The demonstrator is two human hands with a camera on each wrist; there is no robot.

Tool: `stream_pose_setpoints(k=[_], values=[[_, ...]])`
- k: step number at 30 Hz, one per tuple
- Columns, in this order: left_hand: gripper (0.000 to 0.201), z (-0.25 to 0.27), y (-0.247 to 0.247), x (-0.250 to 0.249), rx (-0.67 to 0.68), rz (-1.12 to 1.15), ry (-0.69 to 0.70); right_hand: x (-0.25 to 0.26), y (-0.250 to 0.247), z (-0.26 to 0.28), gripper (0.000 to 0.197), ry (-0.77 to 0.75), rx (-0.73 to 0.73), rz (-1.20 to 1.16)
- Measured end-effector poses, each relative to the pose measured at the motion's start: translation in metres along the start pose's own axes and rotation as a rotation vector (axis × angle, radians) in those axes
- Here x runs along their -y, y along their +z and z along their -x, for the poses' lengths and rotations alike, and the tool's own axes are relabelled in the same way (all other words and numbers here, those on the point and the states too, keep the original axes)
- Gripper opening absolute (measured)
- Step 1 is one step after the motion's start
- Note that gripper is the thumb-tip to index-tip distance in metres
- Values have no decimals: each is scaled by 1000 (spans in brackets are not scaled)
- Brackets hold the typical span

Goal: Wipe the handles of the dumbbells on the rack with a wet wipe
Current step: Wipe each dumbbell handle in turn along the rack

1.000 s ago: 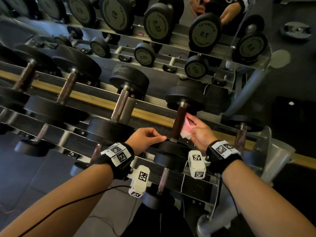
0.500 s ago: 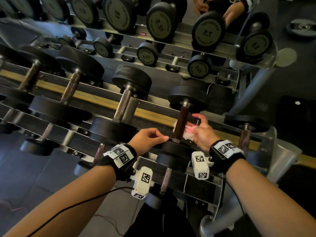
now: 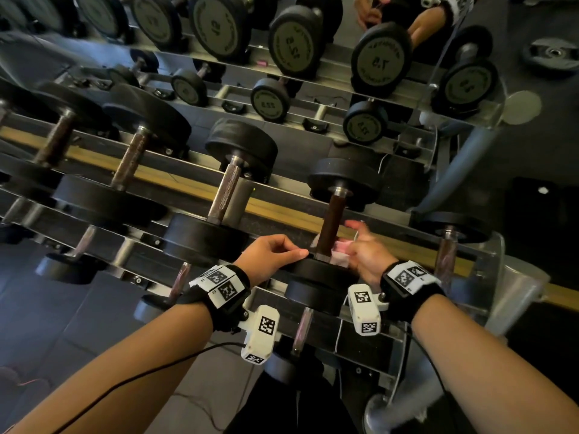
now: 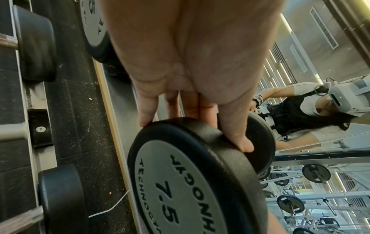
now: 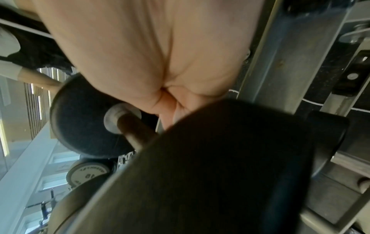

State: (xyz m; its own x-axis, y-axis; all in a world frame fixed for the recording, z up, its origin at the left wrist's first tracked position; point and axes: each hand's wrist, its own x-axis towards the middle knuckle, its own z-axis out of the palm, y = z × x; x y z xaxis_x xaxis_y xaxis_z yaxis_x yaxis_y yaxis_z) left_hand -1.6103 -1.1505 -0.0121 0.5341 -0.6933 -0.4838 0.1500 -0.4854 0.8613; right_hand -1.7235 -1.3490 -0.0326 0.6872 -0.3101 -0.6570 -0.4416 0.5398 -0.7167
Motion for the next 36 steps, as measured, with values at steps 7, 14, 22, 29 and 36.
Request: stream_pose_setpoints(k=[7, 14, 22, 29, 36], values=[[23, 0, 1, 4, -29, -34, 6, 1, -10, 16, 53, 5, 57, -9], [18, 2, 2, 6, -51, -29, 18, 16, -24, 21, 55, -50, -42, -114], [20, 2, 3, 5, -68, -15, 31, 4, 4, 22, 47, -31, -94, 152], [24, -2, 1, 9, -24, 7, 39, 21, -26, 29, 31, -188, -146, -144], [15, -3, -2, 9, 15, 43, 39, 16, 8, -3, 25, -320, -315, 268]])
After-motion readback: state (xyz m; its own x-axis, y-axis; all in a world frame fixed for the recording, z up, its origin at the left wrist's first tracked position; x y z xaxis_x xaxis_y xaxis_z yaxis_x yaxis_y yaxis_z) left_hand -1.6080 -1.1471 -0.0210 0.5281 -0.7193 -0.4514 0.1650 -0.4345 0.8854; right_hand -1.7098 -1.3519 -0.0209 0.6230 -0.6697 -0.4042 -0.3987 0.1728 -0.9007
